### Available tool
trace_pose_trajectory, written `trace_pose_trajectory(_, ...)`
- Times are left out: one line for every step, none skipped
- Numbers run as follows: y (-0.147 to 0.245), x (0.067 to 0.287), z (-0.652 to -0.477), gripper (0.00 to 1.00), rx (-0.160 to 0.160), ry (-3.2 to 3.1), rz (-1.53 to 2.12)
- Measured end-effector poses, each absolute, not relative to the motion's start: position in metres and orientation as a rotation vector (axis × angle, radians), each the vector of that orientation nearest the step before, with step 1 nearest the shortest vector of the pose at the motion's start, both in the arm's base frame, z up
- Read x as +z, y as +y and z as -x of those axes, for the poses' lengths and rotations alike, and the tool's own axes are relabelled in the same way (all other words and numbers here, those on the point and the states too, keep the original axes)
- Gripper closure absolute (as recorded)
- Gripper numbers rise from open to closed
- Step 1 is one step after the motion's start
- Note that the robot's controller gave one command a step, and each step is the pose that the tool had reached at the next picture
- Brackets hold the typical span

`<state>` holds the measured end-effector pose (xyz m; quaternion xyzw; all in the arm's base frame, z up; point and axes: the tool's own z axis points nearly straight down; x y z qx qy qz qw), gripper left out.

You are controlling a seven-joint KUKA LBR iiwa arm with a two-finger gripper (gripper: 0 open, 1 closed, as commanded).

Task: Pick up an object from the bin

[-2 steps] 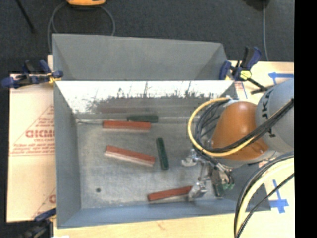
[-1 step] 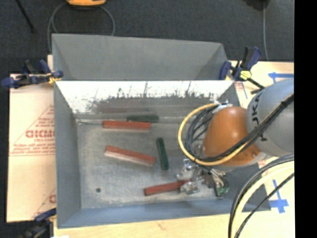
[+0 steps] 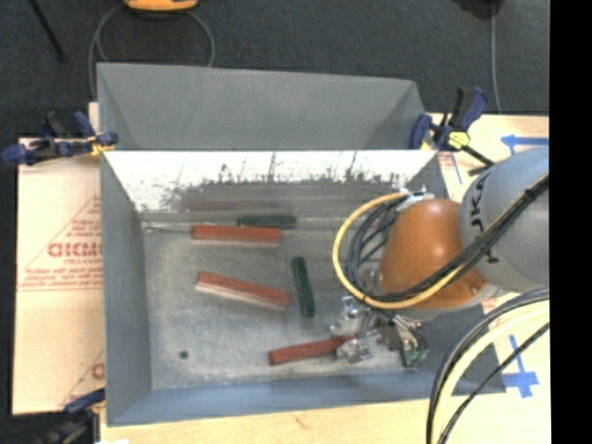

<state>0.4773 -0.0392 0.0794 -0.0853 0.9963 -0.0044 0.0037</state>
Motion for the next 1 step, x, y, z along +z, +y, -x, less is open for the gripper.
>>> trace_pose_trajectory(-0.0474,0.2308,-0.4814,1.00,-0.004,3.119,0.312)
